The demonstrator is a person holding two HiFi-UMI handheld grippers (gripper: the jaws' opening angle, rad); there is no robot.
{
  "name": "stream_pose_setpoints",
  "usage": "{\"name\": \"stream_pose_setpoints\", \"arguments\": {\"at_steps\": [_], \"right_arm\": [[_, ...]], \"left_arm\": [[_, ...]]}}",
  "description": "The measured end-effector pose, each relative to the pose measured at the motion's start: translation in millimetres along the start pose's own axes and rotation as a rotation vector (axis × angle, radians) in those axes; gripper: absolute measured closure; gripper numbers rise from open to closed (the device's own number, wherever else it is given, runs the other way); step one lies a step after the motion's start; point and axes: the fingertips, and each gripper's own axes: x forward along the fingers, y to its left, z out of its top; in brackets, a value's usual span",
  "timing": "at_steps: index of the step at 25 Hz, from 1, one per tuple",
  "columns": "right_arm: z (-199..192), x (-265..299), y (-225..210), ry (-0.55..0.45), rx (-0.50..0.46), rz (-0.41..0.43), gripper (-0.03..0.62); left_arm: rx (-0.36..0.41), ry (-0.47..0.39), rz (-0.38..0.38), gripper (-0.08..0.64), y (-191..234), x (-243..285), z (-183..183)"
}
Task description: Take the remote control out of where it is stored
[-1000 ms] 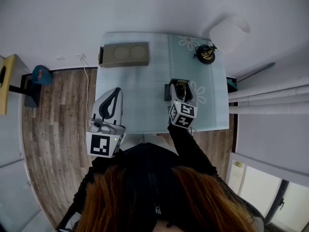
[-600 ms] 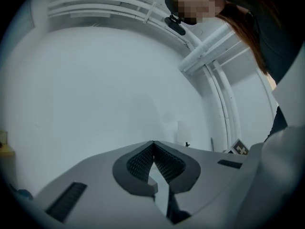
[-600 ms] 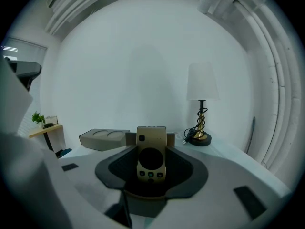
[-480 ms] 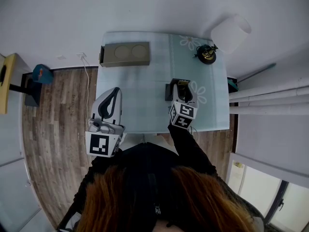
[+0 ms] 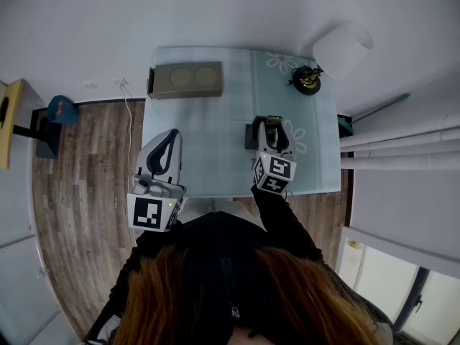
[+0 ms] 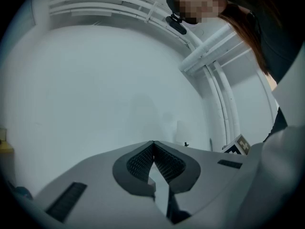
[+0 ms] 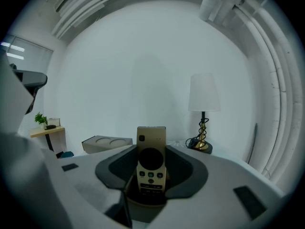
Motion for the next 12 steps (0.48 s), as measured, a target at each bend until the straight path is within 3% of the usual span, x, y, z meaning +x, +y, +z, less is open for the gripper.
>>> {"name": "stream_pose_setpoints", "arguments": {"at_steps": [12], "right_arm": [[49,-18,6,-0.109,-0.004,0.035,0.402]], "left_arm": [[-0.022,0.03,-0.008,0.56,-2,1,-6]]}}
